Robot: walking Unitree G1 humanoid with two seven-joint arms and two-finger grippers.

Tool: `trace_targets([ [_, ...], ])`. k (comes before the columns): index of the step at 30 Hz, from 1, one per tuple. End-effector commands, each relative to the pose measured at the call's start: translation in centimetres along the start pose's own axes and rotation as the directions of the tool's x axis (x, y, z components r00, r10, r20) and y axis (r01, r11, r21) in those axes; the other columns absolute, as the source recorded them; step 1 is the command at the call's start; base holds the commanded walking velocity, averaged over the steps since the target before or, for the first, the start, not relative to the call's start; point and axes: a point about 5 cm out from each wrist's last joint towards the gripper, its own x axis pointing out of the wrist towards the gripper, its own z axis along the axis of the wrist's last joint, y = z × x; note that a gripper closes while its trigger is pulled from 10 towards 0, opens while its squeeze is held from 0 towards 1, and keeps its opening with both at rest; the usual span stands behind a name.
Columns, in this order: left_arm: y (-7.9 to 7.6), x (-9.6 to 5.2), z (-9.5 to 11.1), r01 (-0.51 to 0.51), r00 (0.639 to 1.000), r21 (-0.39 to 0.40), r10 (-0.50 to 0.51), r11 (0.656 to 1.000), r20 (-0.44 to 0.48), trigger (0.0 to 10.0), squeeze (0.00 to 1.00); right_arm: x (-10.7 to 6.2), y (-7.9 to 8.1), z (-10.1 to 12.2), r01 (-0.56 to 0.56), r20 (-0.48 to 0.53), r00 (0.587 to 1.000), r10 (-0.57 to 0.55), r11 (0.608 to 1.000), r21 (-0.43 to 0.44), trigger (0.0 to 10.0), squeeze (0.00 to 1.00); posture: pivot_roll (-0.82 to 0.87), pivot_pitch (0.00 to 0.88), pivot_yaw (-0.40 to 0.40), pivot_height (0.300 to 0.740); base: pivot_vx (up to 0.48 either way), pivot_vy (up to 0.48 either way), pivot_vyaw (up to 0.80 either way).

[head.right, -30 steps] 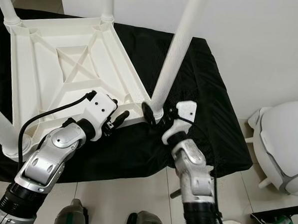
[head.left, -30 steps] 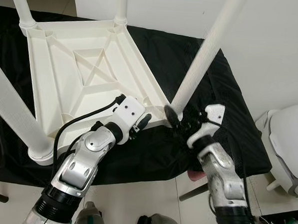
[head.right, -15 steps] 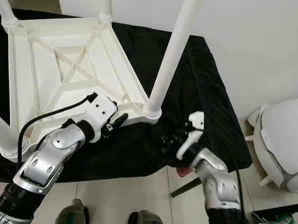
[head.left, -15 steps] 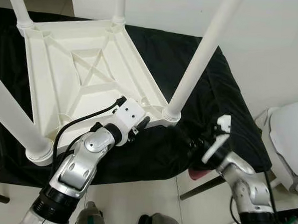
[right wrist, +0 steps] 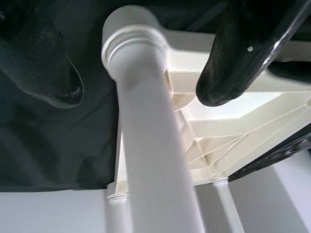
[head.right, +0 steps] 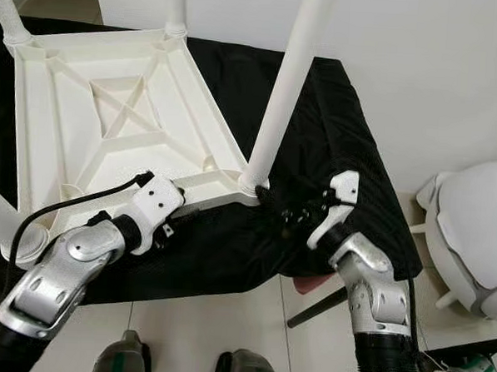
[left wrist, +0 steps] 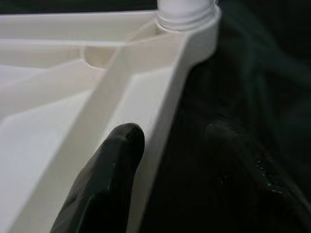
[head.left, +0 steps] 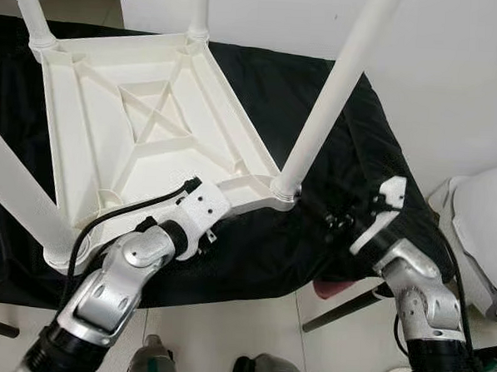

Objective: Building children table

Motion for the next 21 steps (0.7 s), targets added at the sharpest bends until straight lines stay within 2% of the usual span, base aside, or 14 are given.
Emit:
trace_targets([
  [1, -0.5, -0.8, 0.0, 0.042, 0.999, -0.003, -0.042, 0.999, -0.007, 10.0, 0.00, 0.3, -0.6, 0.3, 0.047, 0.023, 0.999, -0.047, 0.999, -0.007, 10.0, 0.00, 0.00, 0.037, -0.089, 0.740, 0.000, 0.000, 0.00],
  [5, -0.4, -1.4, -0.4, 0.026, 0.999, 0.008, -0.025, 1.000, -0.038, 10.0, 0.00, 0.9, -0.9, 0.8, 0.071, 0.054, 0.996, -0.071, 0.997, -0.015, 10.0, 0.00, 0.01, 0.042, -0.097, 0.740, 0.000, 0.000, 0.00],
  [8, 0.4, -2.3, -0.8, -0.028, 0.996, -0.018, 0.026, 0.999, -0.082, 10.0, 0.00, 2.0, -1.4, 1.7, 0.108, 0.098, 0.990, -0.104, 0.994, -0.028, 10.0, 0.00, 0.01, 0.044, -0.102, 0.740, 0.000, 0.000, 0.00],
  [12, 1.0, -2.9, -0.8, -0.057, 0.994, -0.013, 0.055, 0.998, -0.092, 10.0, 0.00, 2.5, -1.7, 2.1, 0.124, 0.114, 0.986, -0.119, 0.992, -0.032, 10.0, 0.00, 0.02, 0.044, -0.104, 0.740, 0.000, 0.000, 0.00],
  [13, 1.6, -3.5, -0.8, -0.083, 0.991, -0.003, 0.082, 0.997, -0.102, 10.0, 0.00, 2.9, -2.0, 2.3, 0.131, 0.121, 0.985, -0.125, 0.991, -0.037, 10.0, 0.00, 0.03, 0.045, -0.105, 0.740, 0.000, 0.000, 0.00],
  [21, 2.4, -5.0, -0.7, -0.136, 0.982, -0.006, 0.134, 0.991, -0.132, 10.0, 0.00, 3.6, -1.8, 1.8, 0.093, 0.091, 0.992, -0.087, 0.994, -0.062, 10.0, 0.00, 0.03, 0.049, -0.100, 0.740, 0.000, 0.000, 0.00],
])
